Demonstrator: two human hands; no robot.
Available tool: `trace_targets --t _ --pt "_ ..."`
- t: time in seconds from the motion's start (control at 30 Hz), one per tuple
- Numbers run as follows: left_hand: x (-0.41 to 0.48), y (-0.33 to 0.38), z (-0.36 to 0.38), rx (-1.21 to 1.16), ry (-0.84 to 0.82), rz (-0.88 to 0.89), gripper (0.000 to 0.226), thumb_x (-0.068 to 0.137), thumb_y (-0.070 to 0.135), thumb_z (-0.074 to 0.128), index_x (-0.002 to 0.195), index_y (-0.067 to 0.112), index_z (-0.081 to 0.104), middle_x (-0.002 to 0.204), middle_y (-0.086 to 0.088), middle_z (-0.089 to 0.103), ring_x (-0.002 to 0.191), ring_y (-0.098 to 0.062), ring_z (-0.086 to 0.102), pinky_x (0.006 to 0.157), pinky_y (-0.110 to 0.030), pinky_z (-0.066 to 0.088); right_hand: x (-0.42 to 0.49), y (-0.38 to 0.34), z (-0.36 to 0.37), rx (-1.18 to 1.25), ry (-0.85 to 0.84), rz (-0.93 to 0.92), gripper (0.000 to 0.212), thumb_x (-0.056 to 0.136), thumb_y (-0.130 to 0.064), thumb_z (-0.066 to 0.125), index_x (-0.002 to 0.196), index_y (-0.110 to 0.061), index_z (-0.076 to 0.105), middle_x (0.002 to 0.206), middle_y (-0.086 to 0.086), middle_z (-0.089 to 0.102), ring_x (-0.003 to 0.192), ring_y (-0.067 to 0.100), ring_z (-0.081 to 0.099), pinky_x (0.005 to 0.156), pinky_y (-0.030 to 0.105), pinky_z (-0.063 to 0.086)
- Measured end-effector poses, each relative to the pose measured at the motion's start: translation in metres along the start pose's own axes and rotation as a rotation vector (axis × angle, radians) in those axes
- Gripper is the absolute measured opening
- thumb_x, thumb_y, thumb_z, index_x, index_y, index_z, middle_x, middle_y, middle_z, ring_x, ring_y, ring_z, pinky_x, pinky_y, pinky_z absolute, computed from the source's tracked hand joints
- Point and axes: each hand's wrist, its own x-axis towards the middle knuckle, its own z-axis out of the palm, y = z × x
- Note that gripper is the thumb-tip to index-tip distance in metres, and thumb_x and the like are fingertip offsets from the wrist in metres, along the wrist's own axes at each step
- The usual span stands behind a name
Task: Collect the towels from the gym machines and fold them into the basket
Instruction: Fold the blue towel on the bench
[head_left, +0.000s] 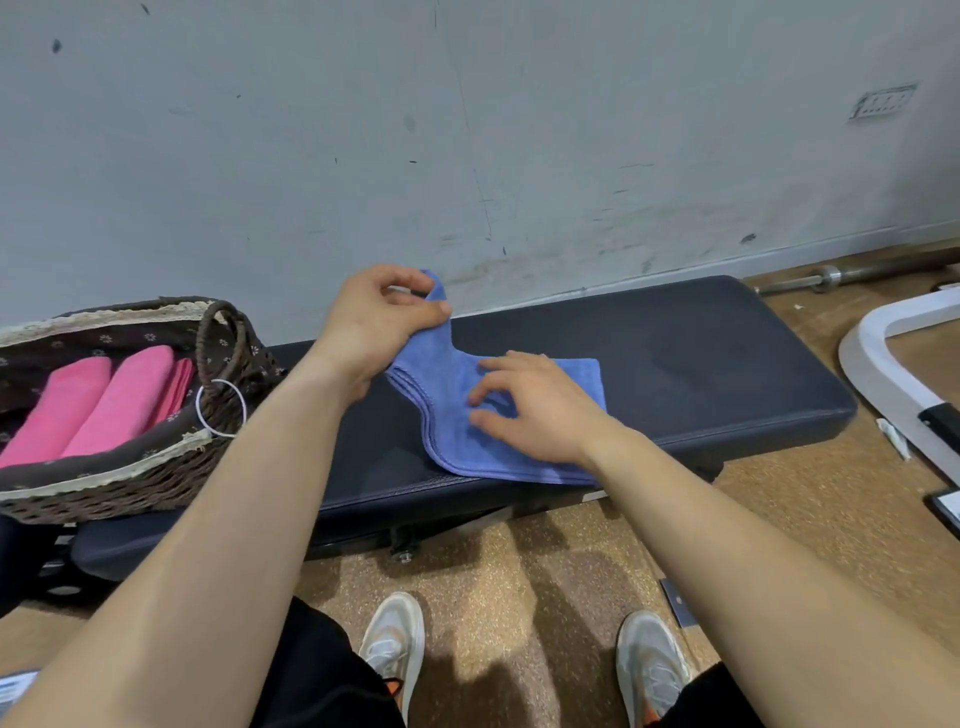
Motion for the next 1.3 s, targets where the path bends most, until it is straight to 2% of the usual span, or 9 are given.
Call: trace_targets --t 0.07,0.27,0.43,0.73,0.9,0.97,1.1,1.2,1.3 --pt "-0.003 0.002 0.021 0.052 -0.045 0.03 0.024 0.081 0.011 0.079 0.102 0.014 0.067 0.078 0.0 0.064 0.069 -0.01 0.062 0.067 -0.017 0.052 -0.011 0.016 -0.015 0.051 0.118 0.038 0.015 0.092 -0.03 0.061 0.097 -0.023 0.074 0.114 -0.001 0.067 0.115 0.022 0.057 0.098 0.039 0.044" --pt "-0.012 -0.012 0.088 0.379 -0.144 0.112 0.021 0.081 0.019 0.077 0.1 0.024 0.069 0.078 0.009 0.065 0.071 -0.001 0.06 0.063 -0.009 0.042 -0.064 0.074 -0.05 0.026 0.19 0.309 0.011 0.087 -0.031 0.067 0.098 -0.032 0.071 0.1 -0.008 0.059 0.093 0.014 0.059 0.082 0.035 0.05" --pt "-0.019 -0.02 0.126 0.542 -0.211 0.152 0.023 0.084 0.017 0.072 0.105 0.023 0.066 0.079 0.015 0.056 0.071 0.001 0.054 0.066 -0.012 0.044 -0.087 0.083 -0.043 -0.134 0.017 0.324 0.038 0.082 -0.049 0.065 0.118 -0.037 0.065 0.098 -0.008 0.051 0.101 0.021 0.056 0.088 0.04 0.05" --pt "-0.034 -0.02 0.161 0.795 -0.223 0.174 0.009 0.088 0.023 0.064 0.096 0.024 0.063 0.09 -0.002 0.069 0.088 -0.024 0.066 0.077 -0.043 0.057 -0.09 0.082 -0.043 -0.117 0.003 0.362 0.037 0.088 -0.044 0.063 0.125 -0.036 0.062 0.111 -0.003 0.053 0.108 0.023 0.052 0.094 0.042 0.047" --pt "-0.032 -0.012 0.137 0.487 -0.157 0.177 0.014 0.093 0.022 0.057 0.091 0.027 0.07 0.083 0.007 0.071 0.083 -0.017 0.069 0.078 -0.037 0.057 -0.08 0.07 -0.049 -0.03 0.325 0.384 0.027 0.096 -0.024 0.05 0.118 -0.024 0.066 0.113 -0.001 0.059 0.108 0.023 0.057 0.089 0.04 0.05" --pt "-0.029 -0.02 0.118 0.669 -0.058 0.321 0.021 0.094 0.023 0.055 0.106 0.029 0.071 0.103 0.01 0.072 0.098 -0.014 0.066 0.086 -0.034 0.053 -0.07 0.055 -0.05 -0.016 0.426 0.323 0.031 0.097 -0.024 0.048 0.123 -0.022 0.064 0.121 -0.001 0.06 0.112 0.021 0.056 0.092 0.038 0.048" --pt "-0.021 -0.053 0.1 0.9 -0.197 0.408 0.04 0.1 0.021 0.046 0.139 0.021 0.054 0.152 0.004 0.044 0.143 -0.017 0.035 0.111 -0.038 0.037 -0.051 0.03 -0.033 -0.194 0.188 0.217 0.054 0.099 -0.035 0.043 0.15 -0.015 0.042 0.154 0.005 0.042 0.139 0.025 0.04 0.114 0.041 0.033" --pt "-0.02 -0.069 0.1 0.974 -0.272 0.447 0.047 0.103 0.022 0.04 0.15 0.015 0.039 0.161 -0.003 0.029 0.151 -0.02 0.02 0.118 -0.044 0.027 -0.049 0.036 -0.019 -0.317 -0.041 0.268 0.068 0.103 -0.048 0.027 0.16 -0.013 0.011 0.168 0.004 0.006 0.154 0.019 0.004 0.125 0.045 0.005" --pt "-0.024 -0.08 0.101 1.051 -0.281 0.488 0.052 0.107 0.028 0.031 0.156 0.013 0.025 0.165 -0.004 0.016 0.153 -0.02 0.01 0.122 -0.044 0.018 -0.053 0.052 -0.014 -0.318 -0.129 0.289 0.074 0.102 -0.058 0.018 0.16 -0.017 -0.003 0.167 -0.002 -0.012 0.153 0.012 -0.011 0.124 0.046 -0.003"
